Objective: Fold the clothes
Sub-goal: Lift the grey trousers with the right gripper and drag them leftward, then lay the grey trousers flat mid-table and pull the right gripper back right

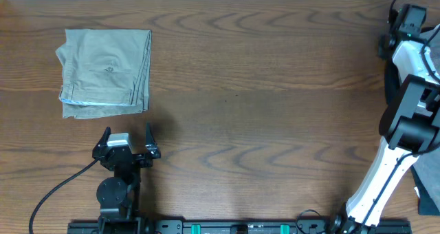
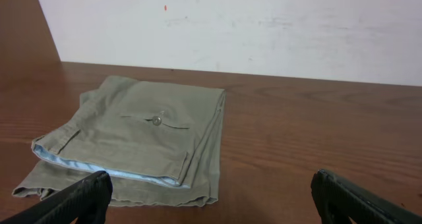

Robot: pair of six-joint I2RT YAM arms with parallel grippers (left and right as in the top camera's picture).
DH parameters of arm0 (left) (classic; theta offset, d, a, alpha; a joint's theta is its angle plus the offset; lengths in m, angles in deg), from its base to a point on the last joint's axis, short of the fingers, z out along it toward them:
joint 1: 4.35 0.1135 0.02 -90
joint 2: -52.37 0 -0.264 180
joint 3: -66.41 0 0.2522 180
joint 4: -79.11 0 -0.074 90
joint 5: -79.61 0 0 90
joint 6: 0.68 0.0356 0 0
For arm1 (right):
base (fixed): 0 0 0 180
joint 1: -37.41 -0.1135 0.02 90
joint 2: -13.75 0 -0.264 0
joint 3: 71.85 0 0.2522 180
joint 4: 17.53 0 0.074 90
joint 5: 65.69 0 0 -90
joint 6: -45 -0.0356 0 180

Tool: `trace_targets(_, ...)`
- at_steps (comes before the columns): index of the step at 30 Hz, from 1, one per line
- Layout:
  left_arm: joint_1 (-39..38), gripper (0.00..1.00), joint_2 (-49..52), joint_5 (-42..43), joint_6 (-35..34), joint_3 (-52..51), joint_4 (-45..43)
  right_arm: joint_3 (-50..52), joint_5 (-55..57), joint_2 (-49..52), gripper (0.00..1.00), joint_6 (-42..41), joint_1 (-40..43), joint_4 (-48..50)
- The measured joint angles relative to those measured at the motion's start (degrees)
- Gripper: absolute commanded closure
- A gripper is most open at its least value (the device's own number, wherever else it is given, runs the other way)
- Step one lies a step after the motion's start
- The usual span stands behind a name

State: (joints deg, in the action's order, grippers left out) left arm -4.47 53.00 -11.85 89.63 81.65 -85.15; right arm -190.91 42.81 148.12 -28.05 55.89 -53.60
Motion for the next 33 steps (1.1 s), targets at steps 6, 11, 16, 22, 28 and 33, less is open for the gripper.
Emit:
trace_targets(6,0.0,0.02,0.0,0.0,0.0,0.0,0.0,0.0,0.8,-9.9,0.99,0.0,-4.3,-8.4)
trace_targets(11,0.0,0.02,0.0,0.0,0.0,0.0,0.0,-0.2,-2.3,-13.6,0.99,-1.2,-11.1,-15.1)
trace_targets(16,0.0,0.02,0.0,0.0,0.0,0.0,0.0,-0.1,-7.4,-12.9,0.99,-6.9,-18.9,-21.7)
trace_targets(22,0.0,0.02,0.0,0.0,0.0,0.0,0.0,-0.1,-15.8,-12.9,0.99,-16.2,-29.2,-22.9)
trace_targets(28,0.0,0.02,0.0,0.0,0.0,0.0,0.0,-0.1,-20.3,-10.9,0.98,-21.4,-41.9,-20.7)
trace_targets(33,0.0,0.02,0.0,0.0,0.0,0.0,0.0,-0.1,-21.8,-7.2,0.94,-22.8,-51.3,-20.1)
